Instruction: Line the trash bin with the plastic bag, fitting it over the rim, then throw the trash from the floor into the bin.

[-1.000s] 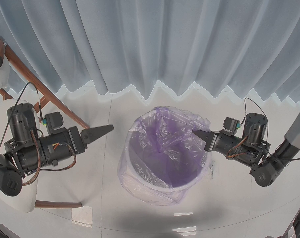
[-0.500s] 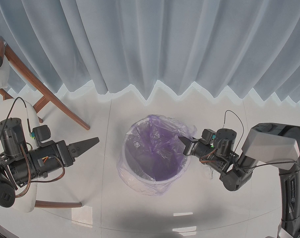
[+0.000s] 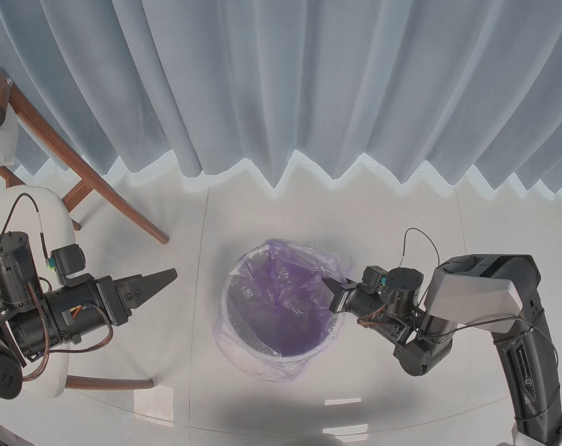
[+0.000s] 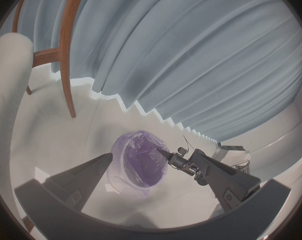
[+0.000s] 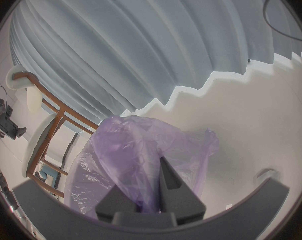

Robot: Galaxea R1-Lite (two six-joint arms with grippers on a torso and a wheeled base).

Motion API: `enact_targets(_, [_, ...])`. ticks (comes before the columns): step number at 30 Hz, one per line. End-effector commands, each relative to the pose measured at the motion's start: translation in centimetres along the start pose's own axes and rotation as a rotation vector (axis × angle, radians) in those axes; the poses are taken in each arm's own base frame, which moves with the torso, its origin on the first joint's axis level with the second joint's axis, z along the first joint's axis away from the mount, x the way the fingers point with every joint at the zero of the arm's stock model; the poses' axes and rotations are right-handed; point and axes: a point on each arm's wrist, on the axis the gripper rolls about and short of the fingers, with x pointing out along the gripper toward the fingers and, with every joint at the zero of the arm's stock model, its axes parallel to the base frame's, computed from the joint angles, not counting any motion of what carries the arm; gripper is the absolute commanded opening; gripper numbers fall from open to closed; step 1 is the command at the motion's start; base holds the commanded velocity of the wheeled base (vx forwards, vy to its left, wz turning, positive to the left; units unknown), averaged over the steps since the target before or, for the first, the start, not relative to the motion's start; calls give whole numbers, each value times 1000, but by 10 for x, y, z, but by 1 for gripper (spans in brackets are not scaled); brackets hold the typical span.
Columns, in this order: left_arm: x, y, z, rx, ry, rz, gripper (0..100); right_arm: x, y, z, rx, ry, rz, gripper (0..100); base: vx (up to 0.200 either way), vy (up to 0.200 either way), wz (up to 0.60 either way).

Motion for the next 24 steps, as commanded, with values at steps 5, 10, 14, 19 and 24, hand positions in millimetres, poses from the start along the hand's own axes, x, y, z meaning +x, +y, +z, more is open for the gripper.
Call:
enact_targets(5, [-4, 3, -2, 71, -2, 18, 100, 2, -3, -7, 0, 8, -12, 0, 0, 0, 0])
enact_targets(10, [-6, 2, 1, 79, -18, 14, 100, 0, -2, -5, -1, -25, -13, 100, 0, 0, 0])
enact_targets(14, [-12, -2, 3, 93, -39, -8, 100, -7, 1, 2, 4, -57, -41, 100, 0, 0, 0])
enact_targets(19, [-28, -6, -6, 98, -36, -27, 100, -36, 13, 26, 31, -51, -48, 100, 0, 0, 0])
enact_targets(24, [-51, -10, -20, 99, -52, -34, 100, -82, 27, 55, 75, -45, -57, 100, 0, 0, 0])
